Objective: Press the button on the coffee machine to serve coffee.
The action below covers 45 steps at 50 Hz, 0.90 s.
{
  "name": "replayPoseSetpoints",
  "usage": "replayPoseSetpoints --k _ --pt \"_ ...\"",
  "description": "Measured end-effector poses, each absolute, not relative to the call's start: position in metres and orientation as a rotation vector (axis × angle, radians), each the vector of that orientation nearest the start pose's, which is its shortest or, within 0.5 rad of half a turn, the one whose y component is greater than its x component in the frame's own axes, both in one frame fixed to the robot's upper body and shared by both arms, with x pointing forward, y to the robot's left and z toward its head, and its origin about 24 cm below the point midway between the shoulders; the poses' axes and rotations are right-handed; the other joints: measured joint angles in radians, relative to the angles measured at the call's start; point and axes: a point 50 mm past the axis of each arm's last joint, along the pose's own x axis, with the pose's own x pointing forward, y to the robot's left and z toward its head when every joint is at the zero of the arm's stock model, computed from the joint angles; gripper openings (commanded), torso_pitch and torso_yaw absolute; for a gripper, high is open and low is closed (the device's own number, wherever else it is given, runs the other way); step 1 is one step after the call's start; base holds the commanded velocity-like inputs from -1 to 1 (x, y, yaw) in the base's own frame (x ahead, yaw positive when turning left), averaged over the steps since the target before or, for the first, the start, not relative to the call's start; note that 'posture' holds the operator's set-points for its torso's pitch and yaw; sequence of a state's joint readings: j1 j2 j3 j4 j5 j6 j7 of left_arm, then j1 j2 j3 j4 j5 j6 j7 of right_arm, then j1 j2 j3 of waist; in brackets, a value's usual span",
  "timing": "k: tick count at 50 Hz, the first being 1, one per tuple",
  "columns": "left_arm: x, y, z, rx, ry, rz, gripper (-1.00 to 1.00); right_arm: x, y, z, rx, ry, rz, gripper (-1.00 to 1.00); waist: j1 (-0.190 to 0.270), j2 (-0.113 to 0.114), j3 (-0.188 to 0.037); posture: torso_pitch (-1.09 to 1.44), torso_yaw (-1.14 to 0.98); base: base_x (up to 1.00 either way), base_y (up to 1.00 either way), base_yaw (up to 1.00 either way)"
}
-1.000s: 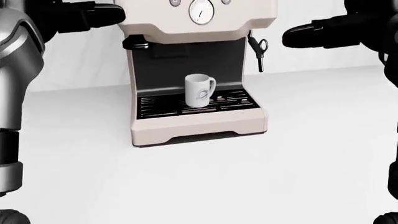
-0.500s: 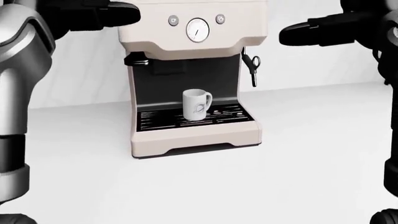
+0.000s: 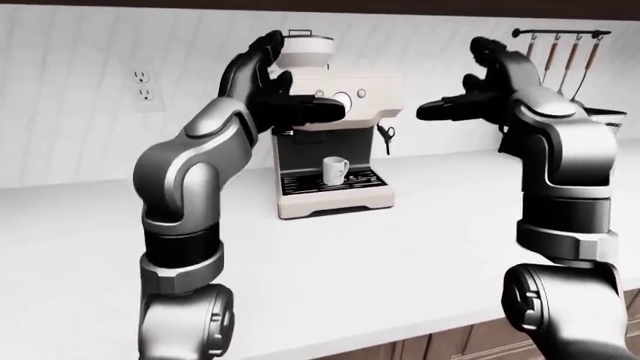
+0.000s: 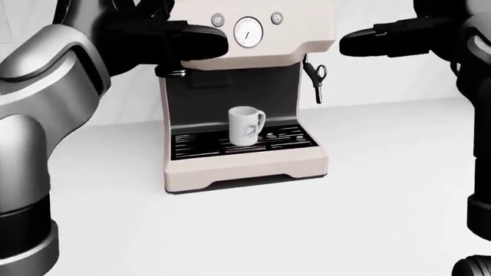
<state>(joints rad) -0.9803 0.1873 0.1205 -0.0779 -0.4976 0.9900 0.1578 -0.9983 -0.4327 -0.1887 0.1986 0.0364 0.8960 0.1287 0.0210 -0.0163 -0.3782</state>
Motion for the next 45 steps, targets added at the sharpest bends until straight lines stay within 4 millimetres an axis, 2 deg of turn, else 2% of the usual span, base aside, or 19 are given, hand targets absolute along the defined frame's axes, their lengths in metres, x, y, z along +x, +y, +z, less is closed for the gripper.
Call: replayPoseSetpoints --k 16,21,36,45 --pt "0.322 0.080 0.259 -0.104 -0.002 -0.383 1.00 0.365 -0.218 0.254 -0.153 0.069 -0.083 1.00 0.007 -0.006 -0.004 -0.64 0.00 0.00 0.00 0.00" --pt "0.322 0.071 0.253 -0.095 0.024 -0.409 1.00 0.366 -0.218 0.250 -0.147 0.066 -0.081 1.00 0.007 -0.009 -0.008 -0.64 0.00 0.00 0.00 0.00" --pt "0.324 0.062 0.253 -0.089 0.020 -0.427 1.00 0.367 -0.218 0.249 -0.145 0.066 -0.082 1.00 0.007 -0.013 -0.010 -0.64 0.00 0.00 0.00 0.00" --pt "0.337 0.065 0.249 -0.087 0.038 -0.401 1.00 0.367 -0.220 0.244 -0.139 0.070 -0.085 1.00 0.006 -0.016 -0.010 -0.64 0.00 0.00 0.00 0.00"
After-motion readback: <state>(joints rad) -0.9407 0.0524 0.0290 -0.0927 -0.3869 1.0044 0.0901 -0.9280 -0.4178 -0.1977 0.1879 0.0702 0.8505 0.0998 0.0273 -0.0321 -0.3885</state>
